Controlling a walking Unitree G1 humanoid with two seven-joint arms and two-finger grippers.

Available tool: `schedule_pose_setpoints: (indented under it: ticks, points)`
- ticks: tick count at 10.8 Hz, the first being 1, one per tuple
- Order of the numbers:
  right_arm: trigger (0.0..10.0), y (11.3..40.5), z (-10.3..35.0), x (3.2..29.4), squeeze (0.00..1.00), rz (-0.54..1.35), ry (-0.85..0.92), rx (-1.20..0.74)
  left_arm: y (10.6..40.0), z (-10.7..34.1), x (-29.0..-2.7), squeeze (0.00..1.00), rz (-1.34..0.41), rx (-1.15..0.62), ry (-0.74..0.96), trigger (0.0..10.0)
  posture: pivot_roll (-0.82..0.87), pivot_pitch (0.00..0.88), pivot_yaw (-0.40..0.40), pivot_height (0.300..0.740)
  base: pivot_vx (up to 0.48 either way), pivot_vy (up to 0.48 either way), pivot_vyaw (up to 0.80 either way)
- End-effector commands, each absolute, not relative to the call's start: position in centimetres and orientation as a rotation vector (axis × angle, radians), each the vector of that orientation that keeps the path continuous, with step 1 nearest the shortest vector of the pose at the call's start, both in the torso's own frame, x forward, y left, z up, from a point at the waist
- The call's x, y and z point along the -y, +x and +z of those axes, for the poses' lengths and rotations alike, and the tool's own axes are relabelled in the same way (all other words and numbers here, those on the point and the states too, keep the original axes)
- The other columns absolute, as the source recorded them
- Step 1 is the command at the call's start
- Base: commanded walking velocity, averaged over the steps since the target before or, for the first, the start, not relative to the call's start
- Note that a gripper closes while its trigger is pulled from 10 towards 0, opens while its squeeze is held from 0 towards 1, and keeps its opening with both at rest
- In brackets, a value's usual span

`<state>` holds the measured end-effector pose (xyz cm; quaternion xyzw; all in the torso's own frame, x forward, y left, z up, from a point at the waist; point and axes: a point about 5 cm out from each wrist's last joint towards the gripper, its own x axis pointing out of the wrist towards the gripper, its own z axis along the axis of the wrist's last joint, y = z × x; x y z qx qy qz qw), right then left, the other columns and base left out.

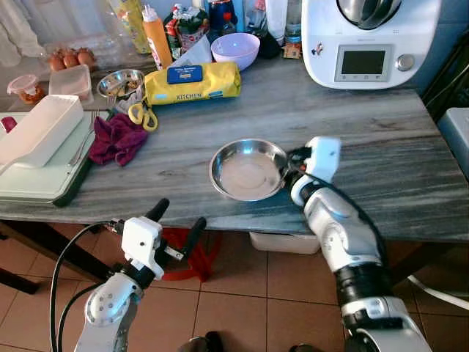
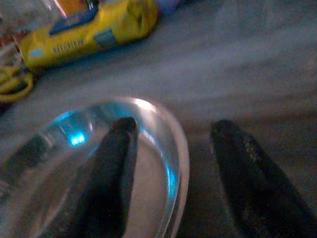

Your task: Setting the table

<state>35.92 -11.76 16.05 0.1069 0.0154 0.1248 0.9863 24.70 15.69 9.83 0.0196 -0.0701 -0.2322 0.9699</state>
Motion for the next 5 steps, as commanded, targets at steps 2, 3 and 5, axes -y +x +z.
schedule_pose_setpoints:
  ticks: [2,3,5]
  points:
    - [10.0,35.3,17.7,11.8,1.0,0.276,0.196,0.07,24.7,11.1,-15.3,0.0,-0.469,0.169,0.049,10.0,-0.07,0.15,0.101,0.74,0.0,0.0,0.0]
    - [10.0,35.0,18.1,12.1,1.0,0.265,0.185,0.107,24.7,11.5,-15.1,0.0,-0.469,0.178,0.049,10.0,-0.07,0.148,0.1,0.74,0.0,0.0,0.0]
    - [10.0,32.5,18.8,13.7,1.0,0.208,0.05,0.184,24.7,12.4,-15.0,0.0,-0.453,0.192,0.043,10.0,-0.08,0.151,0.092,0.74,0.0,0.0,0.0]
